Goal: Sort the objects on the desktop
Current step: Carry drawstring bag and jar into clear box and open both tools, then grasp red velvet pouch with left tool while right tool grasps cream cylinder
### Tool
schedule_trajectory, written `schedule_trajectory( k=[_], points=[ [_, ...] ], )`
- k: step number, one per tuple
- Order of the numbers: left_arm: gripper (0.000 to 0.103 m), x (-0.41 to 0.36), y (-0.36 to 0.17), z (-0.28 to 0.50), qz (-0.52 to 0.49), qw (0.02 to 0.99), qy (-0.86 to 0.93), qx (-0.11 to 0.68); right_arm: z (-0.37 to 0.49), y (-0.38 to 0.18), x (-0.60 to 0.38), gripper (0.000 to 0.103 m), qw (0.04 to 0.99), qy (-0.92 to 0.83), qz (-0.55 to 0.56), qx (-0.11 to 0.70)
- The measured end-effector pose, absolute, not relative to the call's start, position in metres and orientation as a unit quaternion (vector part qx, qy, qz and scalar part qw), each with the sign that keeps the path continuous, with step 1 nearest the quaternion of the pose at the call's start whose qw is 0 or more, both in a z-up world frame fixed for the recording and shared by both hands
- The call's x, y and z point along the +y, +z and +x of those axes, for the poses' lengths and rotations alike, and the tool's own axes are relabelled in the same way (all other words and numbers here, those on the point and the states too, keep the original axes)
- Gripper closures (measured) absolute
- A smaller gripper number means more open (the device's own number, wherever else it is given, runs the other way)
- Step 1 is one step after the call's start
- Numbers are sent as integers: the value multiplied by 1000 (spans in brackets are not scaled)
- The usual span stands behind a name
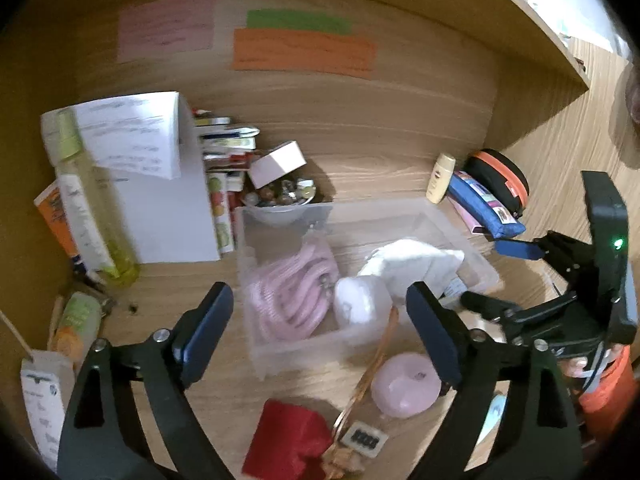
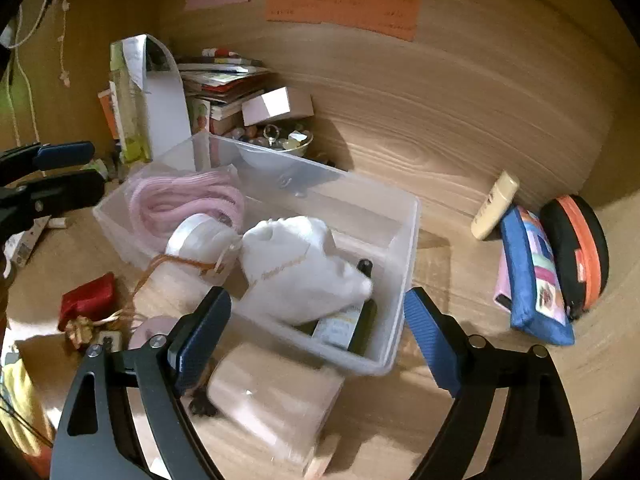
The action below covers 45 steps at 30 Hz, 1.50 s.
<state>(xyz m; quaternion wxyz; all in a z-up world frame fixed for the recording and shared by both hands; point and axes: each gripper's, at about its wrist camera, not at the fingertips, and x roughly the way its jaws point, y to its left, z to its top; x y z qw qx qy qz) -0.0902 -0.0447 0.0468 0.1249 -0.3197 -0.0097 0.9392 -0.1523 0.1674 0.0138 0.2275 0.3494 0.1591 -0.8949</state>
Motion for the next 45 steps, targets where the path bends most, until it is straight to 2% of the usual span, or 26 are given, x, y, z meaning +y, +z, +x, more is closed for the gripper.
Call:
schedule_trajectory(
  k=[13,23,34,36,37,38,39,41,45],
  points=[
    [11,-72,-5,-60,-382,97,919,16,-116,15,181,16,216,-901,347,147],
    [11,-69,-57,-63,-468,142,872,-4,-105,-16,175,16,212,-887,378,158],
    [12,-58,-56,-70,-468,148,871,9,-120,-41,161,16,196,-880,401,165],
    [19,-56,-56,-72,-468,150,871,13,-121,-40,158,17,202,-880,397,167],
    [28,-55,-56,-72,-466,143,873,22,-120,-40,158,18,205,-880,394,166],
    [33,-55,-56,-73,-465,138,874,30,-119,-41,157,19,208,-880,392,168],
    [35,-54,-56,-74,-463,135,875,38,-119,-41,156,22,210,-880,391,171],
    [47,-55,-56,-74,-461,133,877,40,-118,-42,156,28,208,-881,386,177],
    [67,-64,-54,-76,-455,121,881,31,-118,-42,161,30,220,-881,383,170]
  ],
)
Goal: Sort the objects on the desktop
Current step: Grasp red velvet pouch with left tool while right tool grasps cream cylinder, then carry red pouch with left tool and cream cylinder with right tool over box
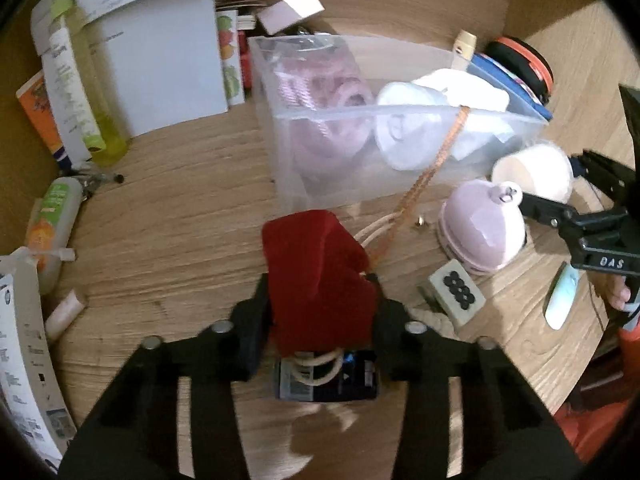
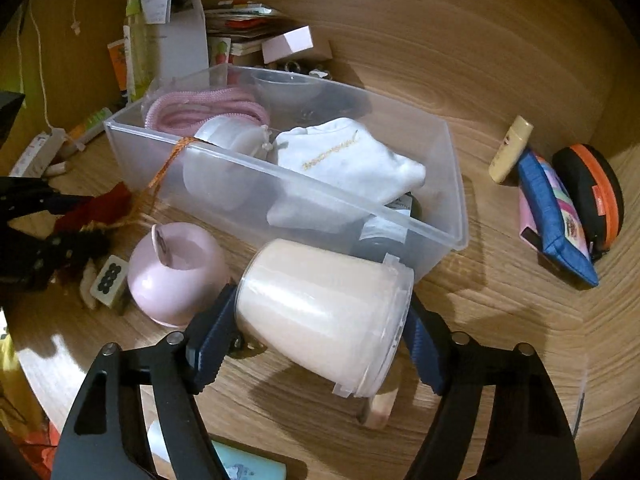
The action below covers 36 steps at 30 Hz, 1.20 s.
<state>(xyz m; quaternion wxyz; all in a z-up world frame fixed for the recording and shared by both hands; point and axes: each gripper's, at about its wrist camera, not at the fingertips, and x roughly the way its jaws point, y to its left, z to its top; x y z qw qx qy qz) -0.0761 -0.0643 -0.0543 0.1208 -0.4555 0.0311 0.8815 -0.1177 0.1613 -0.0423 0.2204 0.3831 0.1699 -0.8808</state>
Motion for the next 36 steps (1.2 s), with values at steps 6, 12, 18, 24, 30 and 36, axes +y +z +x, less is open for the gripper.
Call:
schedule_trajectory(
  k=[6,12,18,24,30,36],
  points=[
    [78,-76,-47,-73,-442,116,890,0,-114,-41,166,34,234,-880,383,156],
    [78,-81,-23,-59,-406,118,906,-11,-113,-36,175,37,247,-880,386,126],
    [78,-78,0,-51,-377,125,918,-11,-105,-23,182,38,256,-885,373,113],
    [78,-70,16,-45,-351,136,926,-10,-99,-2,190,39,256,-893,356,103],
    [78,-63,32,-49,-330,148,932,-12,-104,16,201,39,262,-897,347,80],
    [78,-56,51,-57,-307,161,938,-12,-110,31,206,39,268,-900,337,67]
  ],
)
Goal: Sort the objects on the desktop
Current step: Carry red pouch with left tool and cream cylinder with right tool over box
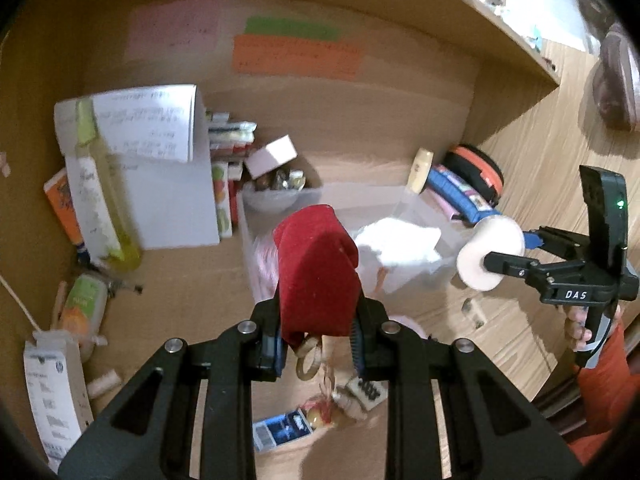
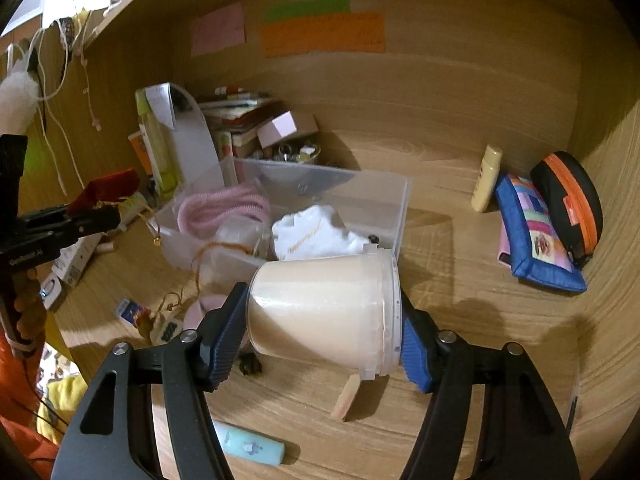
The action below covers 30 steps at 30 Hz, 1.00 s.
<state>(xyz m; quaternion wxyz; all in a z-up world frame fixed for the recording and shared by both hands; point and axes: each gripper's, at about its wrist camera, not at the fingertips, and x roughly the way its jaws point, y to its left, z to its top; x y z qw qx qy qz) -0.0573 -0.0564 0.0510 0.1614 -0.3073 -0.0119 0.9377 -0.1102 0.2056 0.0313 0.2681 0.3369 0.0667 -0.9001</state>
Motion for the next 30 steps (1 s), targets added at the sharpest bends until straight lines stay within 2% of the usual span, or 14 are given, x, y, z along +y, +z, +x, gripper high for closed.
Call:
schedule_trajectory(
  k=[18,30],
  points=[
    [78,-42,64,-106,-296,177,939,-21,-155,52,177,39,291,-901,313,76],
    [78,-38,19,-148,-351,186,917,-24,-183,17,144,39,308,-881,350,87]
  ],
)
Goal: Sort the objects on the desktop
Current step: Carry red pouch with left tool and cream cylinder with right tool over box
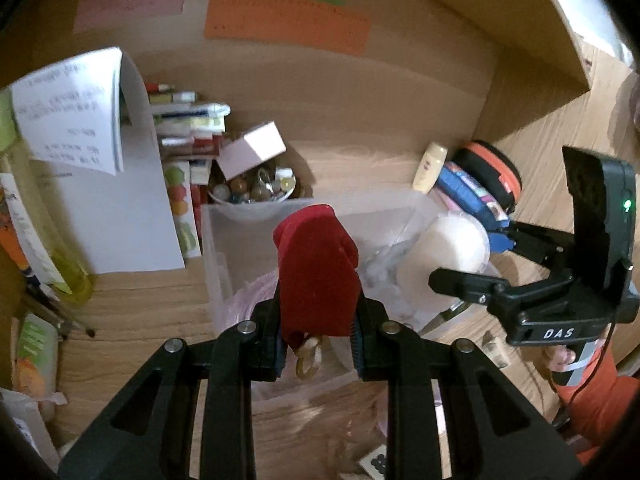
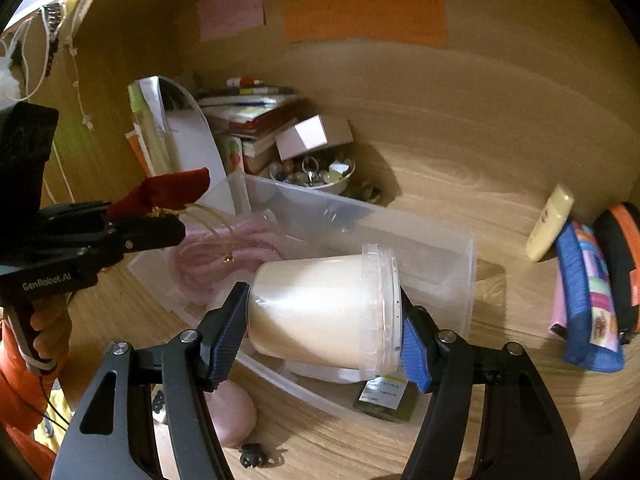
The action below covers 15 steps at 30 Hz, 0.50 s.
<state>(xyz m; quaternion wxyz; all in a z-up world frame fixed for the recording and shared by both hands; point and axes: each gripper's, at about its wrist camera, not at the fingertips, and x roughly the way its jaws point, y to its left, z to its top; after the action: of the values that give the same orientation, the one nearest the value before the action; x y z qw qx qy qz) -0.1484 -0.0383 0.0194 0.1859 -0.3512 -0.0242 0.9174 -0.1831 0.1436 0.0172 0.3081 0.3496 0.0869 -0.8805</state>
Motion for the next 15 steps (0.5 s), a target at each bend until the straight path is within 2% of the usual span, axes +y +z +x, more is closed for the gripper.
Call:
schedule_trajectory(
  k=[15],
  points=[
    [77,-26,-5,-158,-376,192,907,10,-187,-7,131,38,314,-876,347,115]
  ],
)
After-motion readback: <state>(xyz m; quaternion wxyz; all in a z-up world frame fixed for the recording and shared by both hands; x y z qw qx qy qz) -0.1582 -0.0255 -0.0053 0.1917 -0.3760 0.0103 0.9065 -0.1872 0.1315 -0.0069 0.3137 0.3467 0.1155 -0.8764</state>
